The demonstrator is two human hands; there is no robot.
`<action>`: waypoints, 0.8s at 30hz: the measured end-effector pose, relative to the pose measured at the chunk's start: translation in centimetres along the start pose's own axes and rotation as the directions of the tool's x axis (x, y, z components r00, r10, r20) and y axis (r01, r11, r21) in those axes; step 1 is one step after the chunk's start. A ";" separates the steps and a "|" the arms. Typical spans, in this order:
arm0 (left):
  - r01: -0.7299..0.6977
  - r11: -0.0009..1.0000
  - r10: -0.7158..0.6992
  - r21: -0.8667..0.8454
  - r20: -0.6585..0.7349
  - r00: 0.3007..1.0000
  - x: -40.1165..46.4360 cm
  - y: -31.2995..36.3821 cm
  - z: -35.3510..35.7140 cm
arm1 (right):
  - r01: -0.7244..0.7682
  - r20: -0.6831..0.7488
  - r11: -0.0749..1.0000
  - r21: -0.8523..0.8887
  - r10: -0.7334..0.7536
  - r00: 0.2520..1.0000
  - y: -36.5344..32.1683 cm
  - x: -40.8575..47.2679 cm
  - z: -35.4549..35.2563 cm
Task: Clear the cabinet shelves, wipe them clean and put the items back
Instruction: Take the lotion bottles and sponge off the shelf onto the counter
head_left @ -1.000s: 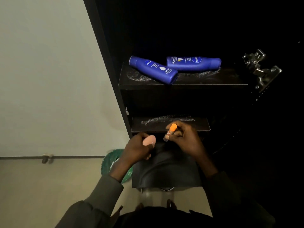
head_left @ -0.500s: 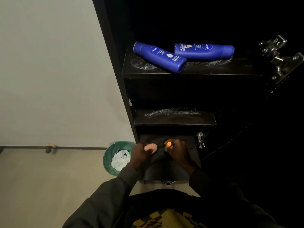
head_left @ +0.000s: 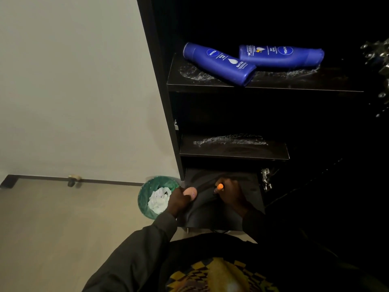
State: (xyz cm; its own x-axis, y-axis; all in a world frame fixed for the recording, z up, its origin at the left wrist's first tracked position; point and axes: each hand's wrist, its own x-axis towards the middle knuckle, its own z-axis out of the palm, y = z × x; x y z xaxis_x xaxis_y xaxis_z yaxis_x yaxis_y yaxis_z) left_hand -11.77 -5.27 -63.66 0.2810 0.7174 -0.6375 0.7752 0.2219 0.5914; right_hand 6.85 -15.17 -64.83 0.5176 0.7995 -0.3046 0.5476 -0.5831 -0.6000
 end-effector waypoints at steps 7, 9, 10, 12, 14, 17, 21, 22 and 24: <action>-0.004 1.000 0.004 0.027 0.002 1.000 0.8 -0.7 0.2 | 0.043 0.031 0.997 -0.070 -0.040 0.999 0.7 1.1 1.0; -0.011 0.999 0.011 0.045 0.004 1.000 1.0 -1.1 0.1 | 0.049 0.047 0.996 -0.072 -0.045 0.998 0.8 1.3 1.2; -0.015 0.999 0.015 0.049 0.002 1.000 1.2 -1.1 0.1 | 0.047 0.052 0.996 -0.073 -0.043 0.998 1.0 1.5 1.3; -0.020 0.999 0.020 0.041 -0.005 1.000 1.1 -1.1 0.1 | 0.061 0.041 0.995 -0.075 -0.058 0.997 1.5 1.8 1.6; -0.028 0.999 0.029 0.039 -0.022 0.999 1.0 -0.9 0.1 | 0.074 0.027 0.994 -0.076 -0.073 0.997 1.7 2.0 1.8; -0.046 0.997 0.048 0.061 -0.038 0.998 1.0 -0.7 0.1 | 0.092 0.057 0.990 -0.108 -0.086 0.995 1.1 2.1 1.5; -0.062 0.995 0.066 0.080 -0.052 0.996 1.3 -0.8 -0.1 | 0.082 0.056 0.989 -0.120 -0.076 0.996 1.1 2.5 1.6; -0.065 0.994 0.070 0.082 -0.052 0.996 1.4 -0.9 -0.1 | 0.094 0.067 0.986 -0.137 -0.085 0.994 1.2 2.4 1.7; -0.068 0.994 0.072 0.086 -0.051 0.996 1.4 -0.9 -0.1 | 0.130 0.092 0.976 -0.178 -0.115 0.989 1.6 2.4 2.1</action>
State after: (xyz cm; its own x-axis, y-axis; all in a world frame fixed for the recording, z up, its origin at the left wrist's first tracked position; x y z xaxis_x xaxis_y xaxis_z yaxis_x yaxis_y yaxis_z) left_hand -12.10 -4.39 -65.08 0.3067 0.7646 -0.5669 0.8004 0.1151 0.5883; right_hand 7.65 -13.90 -68.07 0.3887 0.8710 -0.3004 0.7182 -0.4907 -0.4934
